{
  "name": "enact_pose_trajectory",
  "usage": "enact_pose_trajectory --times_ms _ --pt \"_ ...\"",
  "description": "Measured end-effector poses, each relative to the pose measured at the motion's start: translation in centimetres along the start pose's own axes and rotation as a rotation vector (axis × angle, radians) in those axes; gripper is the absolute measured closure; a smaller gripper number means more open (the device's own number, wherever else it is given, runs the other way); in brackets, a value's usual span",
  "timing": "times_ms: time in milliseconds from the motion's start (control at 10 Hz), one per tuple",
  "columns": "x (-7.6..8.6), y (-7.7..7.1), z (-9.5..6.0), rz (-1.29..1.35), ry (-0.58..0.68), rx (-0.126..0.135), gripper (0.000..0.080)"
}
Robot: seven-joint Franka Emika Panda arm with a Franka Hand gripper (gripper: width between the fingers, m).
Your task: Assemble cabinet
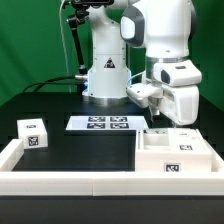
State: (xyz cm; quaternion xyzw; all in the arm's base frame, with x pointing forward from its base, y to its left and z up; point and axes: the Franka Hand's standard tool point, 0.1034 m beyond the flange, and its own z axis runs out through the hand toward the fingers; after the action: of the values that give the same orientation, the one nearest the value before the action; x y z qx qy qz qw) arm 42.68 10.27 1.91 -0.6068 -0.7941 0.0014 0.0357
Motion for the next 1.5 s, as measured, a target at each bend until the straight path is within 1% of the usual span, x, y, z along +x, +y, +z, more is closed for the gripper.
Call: enact_pose_trajectory --times_ms 300,400,500,700,800,900,1000,1100,1500 --pt "-0.09 0.01 0.28 0.007 0.003 0.004 0.0002" --pt "-0.09 0.01 0.28 0.008 0.003 0.004 0.0152" --pt "-0.09 0.0 0.29 0.009 0.003 0.004 0.0152" --pt "-0.05 -0.03 0.46 0.009 0.005 0.007 0.0438" --pt "-0.06 -0.03 0.47 0.009 0.005 0.007 0.0438" --pt "-0.06 -0.01 0.47 0.009 0.005 0.007 0.0615" --pt "-0.1 0.02 0.42 0.011 0.005 0.006 0.0615" --pt "-0.15 0.01 0.43 0.012 0.005 0.006 0.0732" --pt "-0.15 -0.1 0.32 0.045 0.004 0.006 0.0732"
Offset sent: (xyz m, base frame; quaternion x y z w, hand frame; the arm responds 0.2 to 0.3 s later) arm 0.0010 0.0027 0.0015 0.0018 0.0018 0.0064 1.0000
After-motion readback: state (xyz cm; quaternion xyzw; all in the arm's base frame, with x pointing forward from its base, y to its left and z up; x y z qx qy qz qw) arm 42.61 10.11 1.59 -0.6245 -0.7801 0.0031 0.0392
